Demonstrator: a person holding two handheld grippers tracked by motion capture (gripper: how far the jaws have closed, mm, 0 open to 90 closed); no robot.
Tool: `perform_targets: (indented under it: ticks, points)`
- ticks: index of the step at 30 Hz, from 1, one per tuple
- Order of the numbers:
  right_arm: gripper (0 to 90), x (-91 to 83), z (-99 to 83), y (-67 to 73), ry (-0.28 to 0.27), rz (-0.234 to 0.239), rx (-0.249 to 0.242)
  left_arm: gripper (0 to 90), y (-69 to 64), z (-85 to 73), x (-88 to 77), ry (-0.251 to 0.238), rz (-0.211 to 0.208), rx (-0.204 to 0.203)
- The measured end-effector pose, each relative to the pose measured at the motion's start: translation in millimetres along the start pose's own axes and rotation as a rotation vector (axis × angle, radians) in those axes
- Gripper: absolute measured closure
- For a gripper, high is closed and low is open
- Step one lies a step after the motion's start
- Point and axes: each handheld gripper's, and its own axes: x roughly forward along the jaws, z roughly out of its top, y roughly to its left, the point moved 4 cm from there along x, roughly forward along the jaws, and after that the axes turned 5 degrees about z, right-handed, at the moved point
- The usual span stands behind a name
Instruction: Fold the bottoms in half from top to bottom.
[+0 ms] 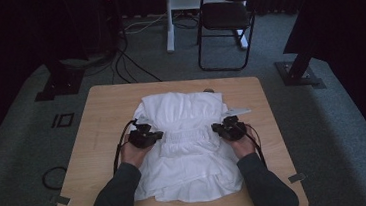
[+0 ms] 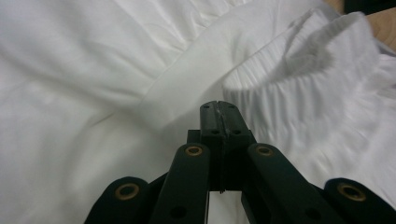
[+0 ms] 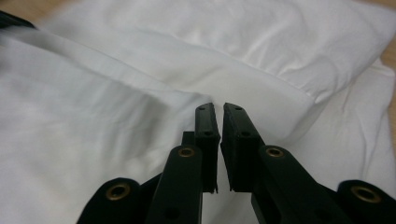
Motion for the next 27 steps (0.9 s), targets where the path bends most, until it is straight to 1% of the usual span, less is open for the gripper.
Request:
perform_targets:
  ticks: [2,3,4,5,7,8,10,11,12,13,15,16,17,19,20,21,22,23,25,26,27]
  points:
    - [81.7,20.2,-5.3,-6.6,0.056,0.0,0.031,88.5,-2.2,-1.8,12.7,0.026,0.004,0.008]
    - [81.6,26.6,-8.9,-7.9,0.071,0.017,0.051,87.9,-3.3,-3.6,16.5,0.031,0.002,0.009]
    - [81.5,29.8,-11.9,-7.7,0.068,0.04,0.063,87.1,-4.6,-5.6,18.2,0.029,0.0,0.009]
    - [80.7,29.6,-14.1,-6.1,0.049,0.063,0.065,85.8,-6.3,-7.5,17.5,0.016,-0.007,0.007]
    - [78.1,23.7,-17.4,-1.2,0.022,0.102,0.045,82.7,-10.5,-11.5,10.9,-0.007,-0.013,0.017]
    - [76.6,18.6,-18.6,1.4,0.012,0.109,0.027,81.2,-13.4,-13.6,6.0,-0.022,-0.014,0.027]
    - [74.9,7.3,-21.1,5.9,-0.017,0.143,0.005,78.6,-20.9,-18.6,-4.4,-0.055,-0.028,0.043]
    - [74.4,1.6,-22.8,8.4,-0.029,0.162,0.002,77.5,-25.6,-21.8,-9.1,-0.068,-0.041,0.052]
    - [74.0,-3.8,-24.8,11.1,-0.041,0.181,-0.013,76.6,-29.0,-24.5,-12.0,-0.078,-0.052,0.061]
    - [73.3,-7.7,-26.6,13.7,-0.045,0.195,-0.026,75.4,-34.7,-29.4,-15.5,-0.08,-0.074,0.071]
    - [72.0,-18.0,-32.1,22.0,-0.048,0.243,-0.079,73.2,-39.9,-34.9,-19.1,-0.089,-0.087,0.086]
    - [71.6,-21.1,-33.3,23.8,-0.051,0.248,-0.099,72.0,-40.2,-36.0,-20.4,-0.097,-0.093,0.088]
    - [71.3,-25.5,-33.2,25.1,-0.059,0.234,-0.107,71.2,-39.2,-35.3,-19.9,-0.1,-0.089,0.082]
    - [70.6,-30.4,-27.6,24.6,-0.094,0.226,-0.085,69.9,-36.5,-31.7,-17.1,-0.1,-0.078,0.067]
    - [70.6,-31.3,-23.6,24.9,-0.113,0.227,-0.075,69.5,-36.8,-30.1,-15.0,-0.095,-0.08,0.063]
    - [70.1,-30.8,-20.3,26.2,-0.116,0.235,-0.07,69.1,-38.6,-29.2,-12.7,-0.086,-0.09,0.071]
    - [70.1,-28.9,-17.9,28.7,-0.112,0.242,-0.076,68.6,-42.6,-29.6,-10.2,-0.07,-0.1,0.084]
    - [70.1,-26.5,-17.0,33.0,-0.101,0.252,-0.091,68.2,-47.5,-31.4,-7.8,-0.05,-0.104,0.109]
    - [71.1,-21.3,-20.7,43.9,-0.057,0.266,-0.134,68.1,-55.7,-39.2,-3.4,-0.002,-0.102,0.16]
    - [72.2,-18.7,-25.0,49.0,-0.034,0.262,-0.157,68.4,-58.8,-44.7,-1.3,0.02,-0.1,0.17]
    - [73.1,-15.9,-30.6,53.2,-0.011,0.266,-0.167,68.9,-60.7,-49.2,0.6,0.034,-0.096,0.177]
